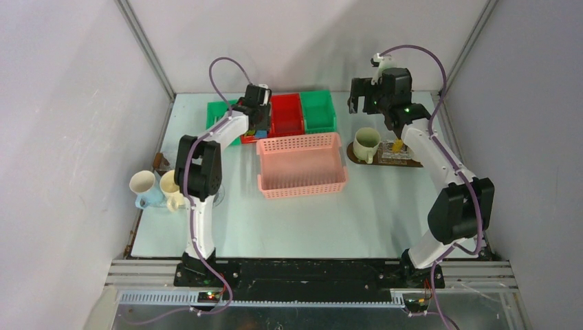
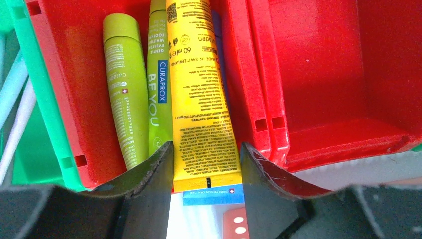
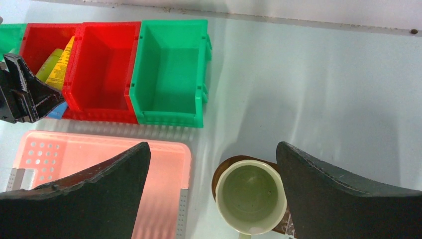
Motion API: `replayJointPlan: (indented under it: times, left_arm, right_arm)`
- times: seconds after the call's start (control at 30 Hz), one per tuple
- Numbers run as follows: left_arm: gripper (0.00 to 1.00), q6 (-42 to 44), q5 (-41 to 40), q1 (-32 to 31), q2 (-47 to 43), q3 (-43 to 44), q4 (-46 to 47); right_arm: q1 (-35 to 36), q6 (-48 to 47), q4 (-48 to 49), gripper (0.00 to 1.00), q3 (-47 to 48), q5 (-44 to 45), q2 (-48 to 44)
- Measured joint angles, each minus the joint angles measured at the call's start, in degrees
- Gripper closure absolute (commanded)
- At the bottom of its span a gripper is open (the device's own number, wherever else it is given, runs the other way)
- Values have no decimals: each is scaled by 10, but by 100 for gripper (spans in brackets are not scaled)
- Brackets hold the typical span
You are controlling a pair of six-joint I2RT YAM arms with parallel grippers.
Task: Prepare toiletry sets of a toothbrush and toothpaste on the tray
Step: Pick up the toothpaste from the storage box.
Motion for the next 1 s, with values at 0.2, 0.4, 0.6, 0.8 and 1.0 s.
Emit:
replayJointPlan:
  times: [0.2, 0.4, 0.6, 0.8, 1.0]
  left_arm:
    - [79, -20, 7, 3, -7, -14, 17]
    - [94, -30, 10, 5, -29, -39, 28]
    - [100, -30, 10, 11, -67, -44, 21]
    - [100, -30, 10, 18, -101, -48, 20]
    - [100, -28, 10, 22, -120, -52, 15]
  right_arm:
    - [0, 0, 0, 1, 0, 1, -9]
    - [-1, 0, 0, 1, 0, 1, -18]
    - [-1, 0, 1, 1, 0, 1, -25]
    - [0, 0, 1, 1, -2, 1, -31]
    - [11, -17, 10, 1, -9, 1, -37]
